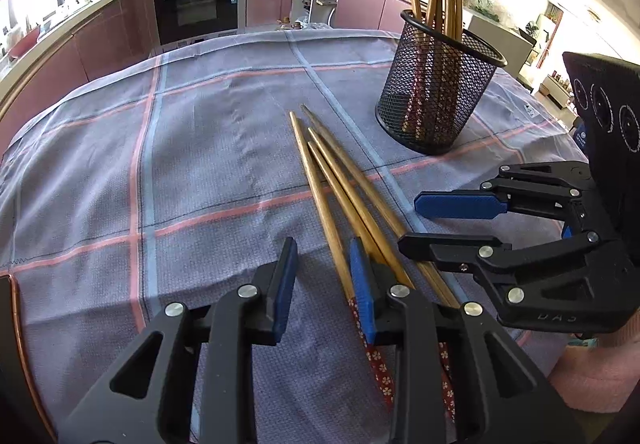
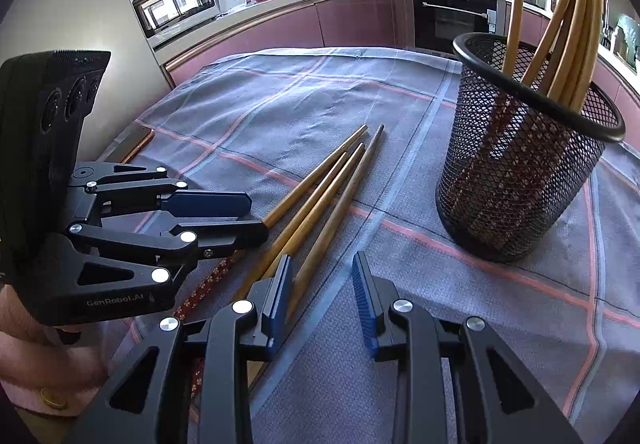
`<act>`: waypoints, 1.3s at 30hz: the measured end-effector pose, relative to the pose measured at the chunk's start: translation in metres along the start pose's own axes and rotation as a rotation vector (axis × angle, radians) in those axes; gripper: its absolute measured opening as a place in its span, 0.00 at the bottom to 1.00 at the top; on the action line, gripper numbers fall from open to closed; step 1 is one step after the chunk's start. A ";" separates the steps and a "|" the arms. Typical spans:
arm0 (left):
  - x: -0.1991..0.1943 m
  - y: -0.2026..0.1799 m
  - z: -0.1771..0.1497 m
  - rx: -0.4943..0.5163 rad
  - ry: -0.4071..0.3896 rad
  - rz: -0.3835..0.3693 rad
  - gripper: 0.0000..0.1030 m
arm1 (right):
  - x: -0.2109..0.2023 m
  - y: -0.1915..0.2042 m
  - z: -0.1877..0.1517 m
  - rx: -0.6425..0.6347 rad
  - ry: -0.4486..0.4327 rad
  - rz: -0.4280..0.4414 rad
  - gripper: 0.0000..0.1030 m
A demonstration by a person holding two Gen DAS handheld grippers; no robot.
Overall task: Organize utensils
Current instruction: 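Move both open grippers back over the remaining chopstick pile, then grasp one chopstick with the left gripper while the right gripper grasps another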
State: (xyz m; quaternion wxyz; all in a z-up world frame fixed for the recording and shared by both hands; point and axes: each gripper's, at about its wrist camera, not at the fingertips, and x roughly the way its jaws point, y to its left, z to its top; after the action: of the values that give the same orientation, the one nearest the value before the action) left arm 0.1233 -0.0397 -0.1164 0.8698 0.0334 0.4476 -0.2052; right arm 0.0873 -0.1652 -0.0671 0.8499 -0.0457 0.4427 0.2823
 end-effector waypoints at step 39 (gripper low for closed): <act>-0.008 -0.002 -0.008 -0.042 -0.004 -0.029 0.07 | -0.011 -0.011 -0.004 0.088 -0.037 0.080 0.06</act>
State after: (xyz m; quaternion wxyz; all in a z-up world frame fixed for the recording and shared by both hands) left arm 0.1121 -0.0370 -0.1146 0.8682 0.0084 0.4503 -0.2082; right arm 0.0850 -0.1802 -0.0624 0.8471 0.0148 0.4403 0.2971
